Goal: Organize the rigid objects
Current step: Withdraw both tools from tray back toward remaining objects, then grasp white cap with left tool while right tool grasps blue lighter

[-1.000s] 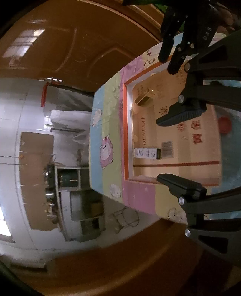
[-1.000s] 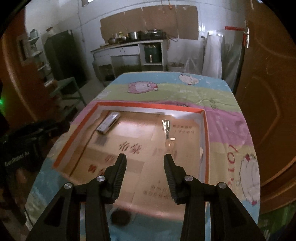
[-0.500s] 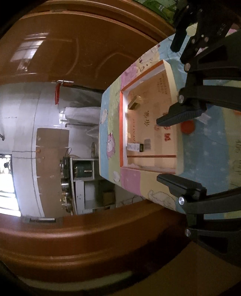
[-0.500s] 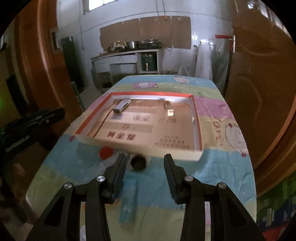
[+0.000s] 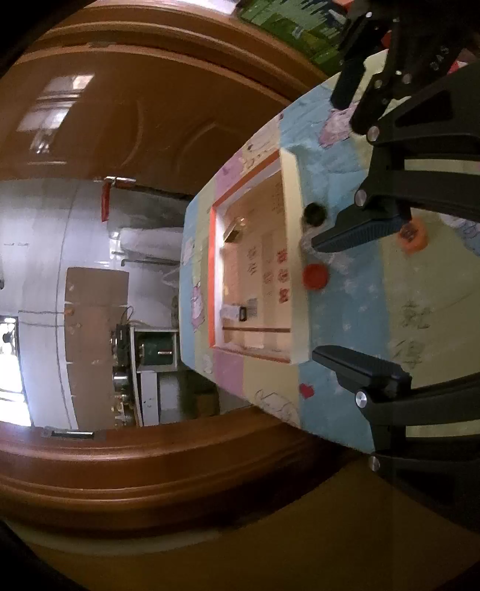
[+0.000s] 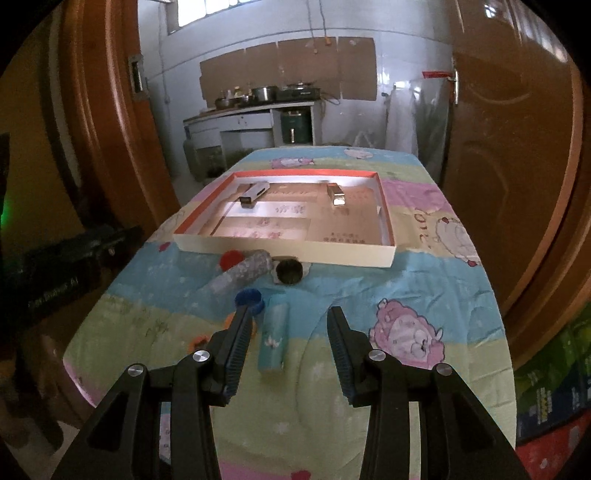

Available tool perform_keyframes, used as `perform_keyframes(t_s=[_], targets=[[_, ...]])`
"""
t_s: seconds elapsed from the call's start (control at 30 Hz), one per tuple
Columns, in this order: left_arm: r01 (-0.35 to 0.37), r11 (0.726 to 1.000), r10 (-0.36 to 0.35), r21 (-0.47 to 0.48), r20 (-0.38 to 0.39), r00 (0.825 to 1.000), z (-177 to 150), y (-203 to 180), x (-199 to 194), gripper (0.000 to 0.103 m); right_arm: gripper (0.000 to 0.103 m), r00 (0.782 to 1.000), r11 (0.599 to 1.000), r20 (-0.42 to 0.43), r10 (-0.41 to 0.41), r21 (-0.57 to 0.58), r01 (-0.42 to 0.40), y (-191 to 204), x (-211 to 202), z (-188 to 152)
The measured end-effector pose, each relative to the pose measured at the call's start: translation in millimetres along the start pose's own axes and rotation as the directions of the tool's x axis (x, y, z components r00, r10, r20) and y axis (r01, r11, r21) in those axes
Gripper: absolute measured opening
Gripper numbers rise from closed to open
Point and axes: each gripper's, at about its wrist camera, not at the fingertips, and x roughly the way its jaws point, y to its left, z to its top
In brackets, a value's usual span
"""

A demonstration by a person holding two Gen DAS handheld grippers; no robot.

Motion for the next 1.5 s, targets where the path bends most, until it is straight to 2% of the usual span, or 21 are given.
perform_keyframes(t_s=[0.27,0.5,0.57,0.73,1.17,1.2,1.27,1.3,1.5], targets=[[0.048,0.999,-0.048,0.012,-0.014,0.999,-29,-18,-13,0.053,0.044,1.000,1.000,0.013,-0.013,0.017,0.013,-2,-14,-12],[0.091,0.993,-0.089,0.077,-0.027,0.996,-63,-46,-17,0.053,0.044,1.000,0.999,0.010,-0.022,0.030,0.021,-6,-21,-20],[0.098,0.990,-0.095,0.097,-0.032,0.995,-72,-51,-16,0.053,0.049,1.000,0.999,0.008,-0.027,0.036,0.026,-7,-22,-23],[0.121,0.985,-0.115,0.123,-0.052,0.992,-92,-58,-9,0.053,0.049,1.000,0.997,-0.005,-0.028,0.067,0.028,-15,-22,-28],[0.128,0.985,-0.113,0.116,-0.127,0.985,-108,-60,18,0.053,0.049,0.999,0.996,-0.033,-0.019,0.089,0.022,-22,-12,-34],[0.129,0.985,-0.114,0.113,-0.129,0.985,-109,-59,20,0.051,0.049,0.999,0.996,-0.036,-0.017,0.088,0.021,-22,-11,-34],[0.119,0.987,-0.104,0.112,-0.124,0.987,-111,-57,21,0.036,0.049,0.999,0.996,-0.044,-0.012,0.086,0.015,-21,-8,-35],[0.112,0.987,-0.098,0.112,-0.118,0.988,-111,-57,21,0.031,0.049,0.999,0.996,-0.049,-0.010,0.084,0.014,-20,-5,-35],[0.123,0.988,-0.113,0.088,-0.109,0.988,-110,-51,20,0.030,0.049,0.995,0.999,-0.098,0.009,0.033,-0.006,-9,23,-34]])
